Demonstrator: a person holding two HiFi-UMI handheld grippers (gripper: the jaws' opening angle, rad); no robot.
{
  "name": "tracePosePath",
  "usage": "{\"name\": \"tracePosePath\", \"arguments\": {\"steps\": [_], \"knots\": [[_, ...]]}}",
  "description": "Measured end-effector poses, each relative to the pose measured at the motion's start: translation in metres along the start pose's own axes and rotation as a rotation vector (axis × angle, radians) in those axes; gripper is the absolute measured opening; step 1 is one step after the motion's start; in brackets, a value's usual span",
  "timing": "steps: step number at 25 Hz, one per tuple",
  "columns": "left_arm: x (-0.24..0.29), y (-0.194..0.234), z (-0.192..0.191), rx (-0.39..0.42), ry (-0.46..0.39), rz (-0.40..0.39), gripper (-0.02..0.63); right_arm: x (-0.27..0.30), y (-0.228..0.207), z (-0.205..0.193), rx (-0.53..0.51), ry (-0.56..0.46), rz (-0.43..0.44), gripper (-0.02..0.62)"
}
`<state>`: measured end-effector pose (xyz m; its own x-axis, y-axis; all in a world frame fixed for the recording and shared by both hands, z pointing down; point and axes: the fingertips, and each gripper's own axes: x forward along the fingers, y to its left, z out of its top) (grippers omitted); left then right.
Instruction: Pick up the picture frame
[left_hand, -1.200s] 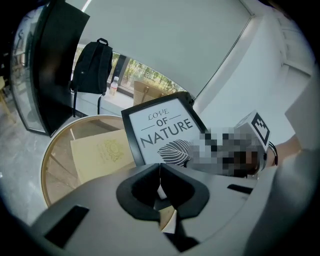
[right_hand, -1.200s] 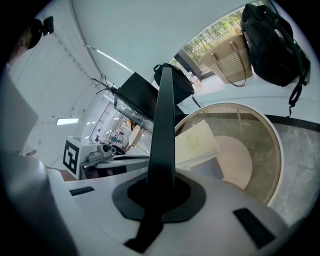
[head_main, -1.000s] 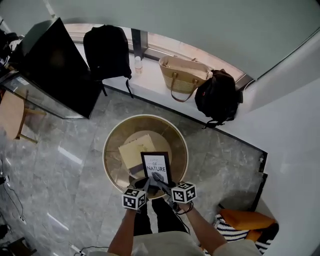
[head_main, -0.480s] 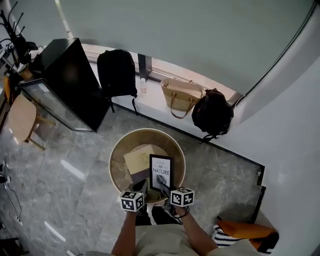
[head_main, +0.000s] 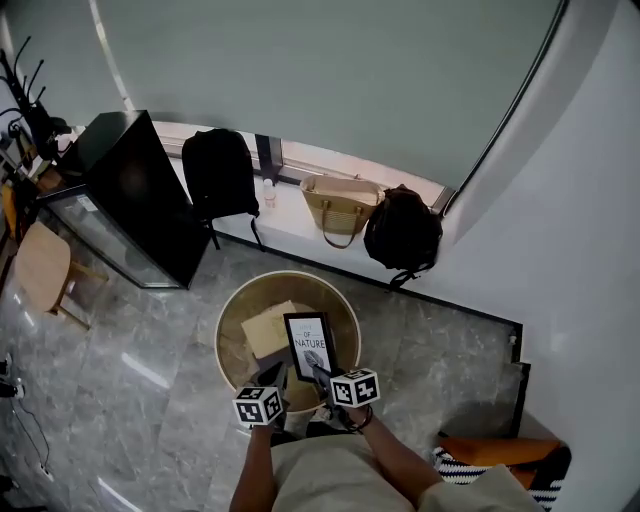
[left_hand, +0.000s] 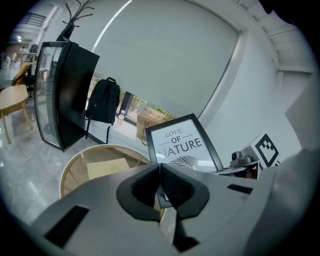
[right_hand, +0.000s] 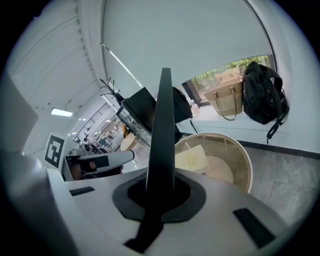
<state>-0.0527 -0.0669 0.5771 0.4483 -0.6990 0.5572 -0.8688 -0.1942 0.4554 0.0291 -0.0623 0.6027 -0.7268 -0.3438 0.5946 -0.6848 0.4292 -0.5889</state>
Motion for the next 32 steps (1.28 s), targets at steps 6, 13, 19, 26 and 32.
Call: {"name": "tracePosePath", "arguments": {"steps": [6,13,19,26,32], "knots": [[-0.012,0.001,0.000,0.017,0.002,0.003,0.020,-0.006,0.006,-0.006,-0.074,0.016,-0.024,0.040],[-0.009,-0.007,-0.006,0.055,0.025,-0.010,0.020,-0.010,0.007,-0.020,-0.127,0.061,-0.033,0.040],[-0.008,-0.010,-0.011,0.087,0.037,-0.007,0.020,-0.007,-0.003,-0.012,-0.151,0.056,-0.042,0.040],[-0.013,-0.006,-0.013,0.088,0.032,0.006,0.020,-0.007,-0.002,-0.015,-0.137,0.034,-0.042,0.040],[-0.009,-0.010,-0.020,0.093,0.046,-0.005,0.020,-0.015,-0.006,-0.018,-0.129,0.024,-0.053,0.040]]}}
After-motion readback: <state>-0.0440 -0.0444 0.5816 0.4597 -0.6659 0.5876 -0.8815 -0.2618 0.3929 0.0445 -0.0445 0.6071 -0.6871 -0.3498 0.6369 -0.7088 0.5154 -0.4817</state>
